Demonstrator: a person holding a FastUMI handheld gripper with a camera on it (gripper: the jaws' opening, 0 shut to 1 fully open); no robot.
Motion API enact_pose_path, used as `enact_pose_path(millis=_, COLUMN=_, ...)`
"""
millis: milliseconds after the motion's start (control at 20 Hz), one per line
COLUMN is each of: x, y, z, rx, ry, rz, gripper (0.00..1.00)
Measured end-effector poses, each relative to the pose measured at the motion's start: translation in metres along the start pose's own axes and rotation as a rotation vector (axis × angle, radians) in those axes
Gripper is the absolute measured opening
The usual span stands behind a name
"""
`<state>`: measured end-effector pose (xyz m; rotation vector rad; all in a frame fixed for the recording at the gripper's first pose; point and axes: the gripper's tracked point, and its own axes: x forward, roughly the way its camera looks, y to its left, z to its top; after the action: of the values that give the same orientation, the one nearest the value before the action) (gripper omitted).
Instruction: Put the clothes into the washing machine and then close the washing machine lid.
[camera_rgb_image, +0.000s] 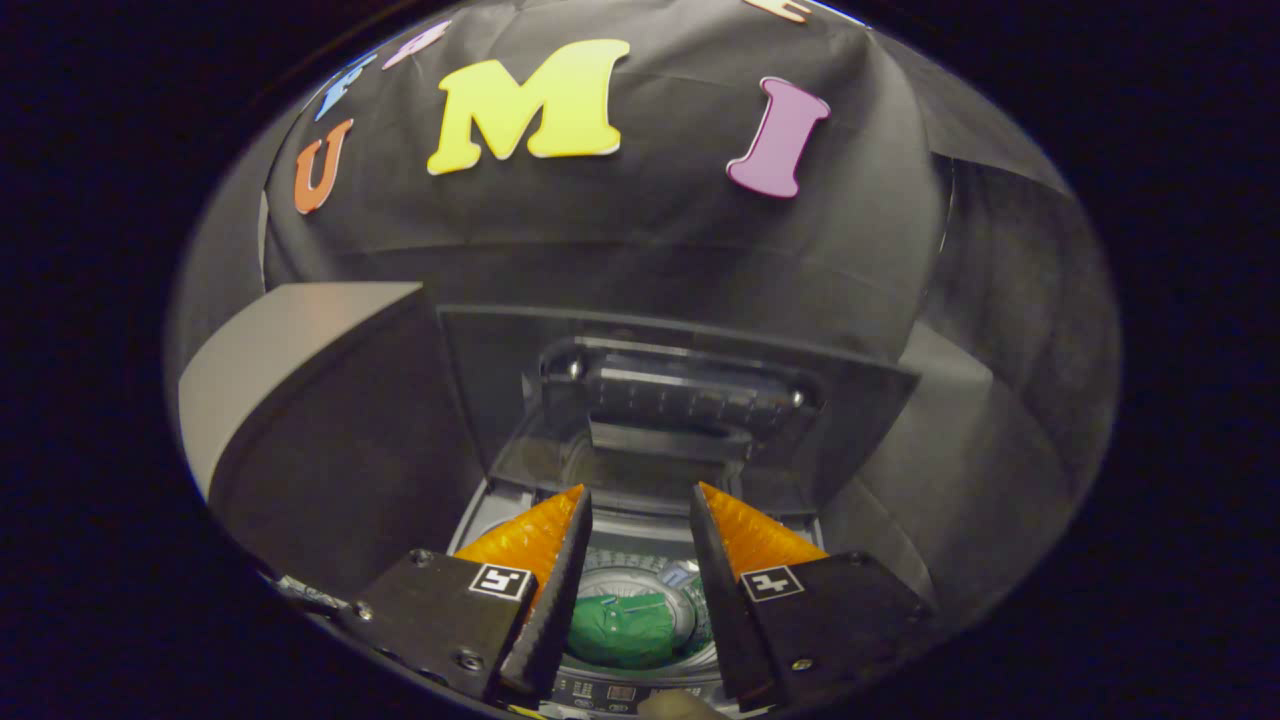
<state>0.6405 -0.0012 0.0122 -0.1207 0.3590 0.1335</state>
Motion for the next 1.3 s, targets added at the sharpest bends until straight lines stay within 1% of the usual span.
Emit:
enact_pose_path(millis=250, x=-0.002, y=-0.011, z=0.046, rx=0.014, ry=-0.061, rz=0.004, gripper=0.63)
enact_pose_path(millis=450, x=0.006, y=-0.019, z=0.076, rx=0.039, ry=-0.095, rz=0.000, gripper=0.63)
enact_pose_path(millis=700, x=0.031, y=-0.028, z=0.110, rx=0.082, ry=-0.106, rz=-0.007, gripper=0.62)
enact_pose_path(millis=950, x=0.061, y=-0.031, z=0.118, rx=0.119, ry=-0.101, rz=-0.007, gripper=0.62)
enact_pose_path(millis=1100, x=0.078, y=-0.032, z=0.113, rx=0.146, ry=-0.087, rz=-0.007, gripper=0.62)
enact_pose_path(millis=1150, x=0.085, y=-0.034, z=0.107, rx=0.147, ry=-0.079, rz=-0.020, gripper=0.62)
enact_pose_path(millis=1200, x=0.086, y=-0.034, z=0.101, rx=0.141, ry=-0.071, rz=-0.016, gripper=0.62)
enact_pose_path(millis=1250, x=0.088, y=-0.037, z=0.107, rx=0.126, ry=-0.106, rz=-0.027, gripper=0.66)
enact_pose_path(millis=1300, x=0.089, y=-0.039, z=0.104, rx=0.125, ry=-0.123, rz=-0.023, gripper=0.70)
